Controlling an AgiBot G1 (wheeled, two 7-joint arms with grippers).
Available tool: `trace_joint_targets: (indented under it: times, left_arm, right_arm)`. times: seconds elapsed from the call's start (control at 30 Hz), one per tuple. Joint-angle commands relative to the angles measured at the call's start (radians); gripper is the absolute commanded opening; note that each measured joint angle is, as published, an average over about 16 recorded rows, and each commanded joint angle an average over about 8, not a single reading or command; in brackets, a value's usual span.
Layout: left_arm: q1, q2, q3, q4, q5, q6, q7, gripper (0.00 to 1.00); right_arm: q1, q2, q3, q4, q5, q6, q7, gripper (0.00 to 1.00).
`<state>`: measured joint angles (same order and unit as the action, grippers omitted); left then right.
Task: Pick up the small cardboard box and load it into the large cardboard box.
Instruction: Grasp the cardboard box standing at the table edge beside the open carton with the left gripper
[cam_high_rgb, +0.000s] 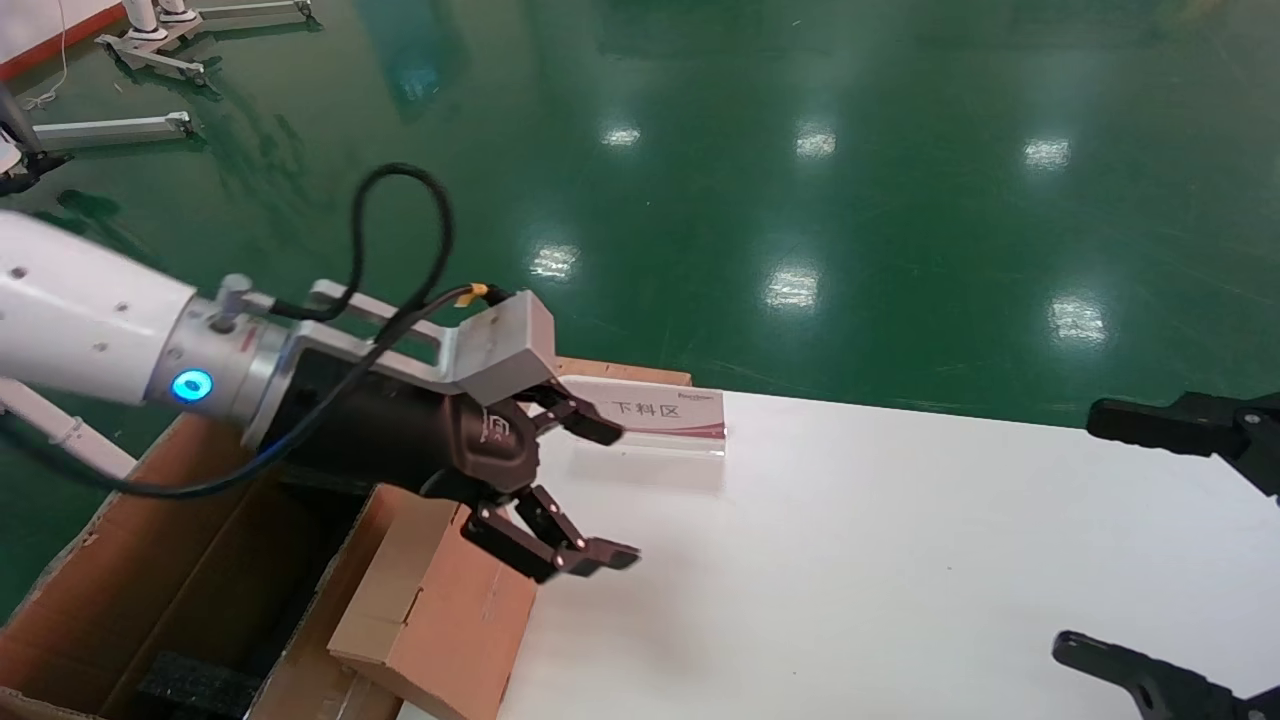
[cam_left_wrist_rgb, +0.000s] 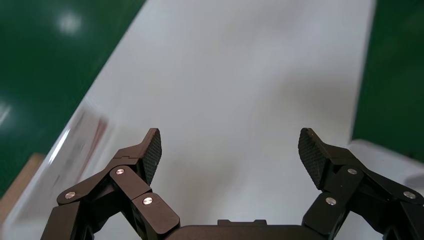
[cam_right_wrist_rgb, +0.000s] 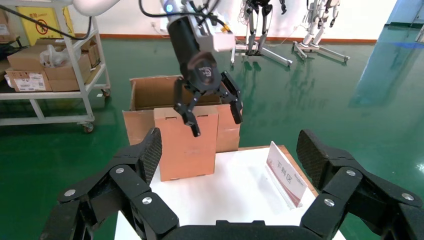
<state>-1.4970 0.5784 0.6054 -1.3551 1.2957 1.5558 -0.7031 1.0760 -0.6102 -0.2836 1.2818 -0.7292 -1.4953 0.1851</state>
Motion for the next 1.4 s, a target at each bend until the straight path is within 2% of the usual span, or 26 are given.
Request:
trace_joint_targets:
  times: [0.03, 0.4, 0.8, 1.07, 1.4]
  left_arm:
    - [-0.059, 0.013, 0.047, 0.000, 0.063, 0.018, -0.052, 1.00]
    - [-0.251, 0.033, 0.302, 0.000, 0.103, 0.026, -0.270, 1.00]
    - [-0.526, 0.067, 0.699, -0.003, 0.178, 0.035, -0.493, 1.00]
    - [-0.692, 0.107, 0.943, -0.003, 0.141, 0.031, -0.608, 1.00]
    - [-0.825, 0.184, 1.201, -0.003, 0.084, 0.022, -0.729, 1.00]
  right_arm:
    - [0.000, 0.000, 0.000, 0.000, 0.000, 0.000, 0.000, 1.00]
    - [0.000, 0.000, -0.001, 0.000, 0.001, 0.000, 0.000, 1.00]
    - [0.000, 0.001, -0.002, 0.000, 0.001, 0.001, -0.001, 1.00]
    - [0.001, 0.001, -0.002, 0.000, 0.002, 0.001, -0.001, 1.00]
    - [0.001, 0.001, -0.003, 0.000, 0.002, 0.001, -0.002, 1.00]
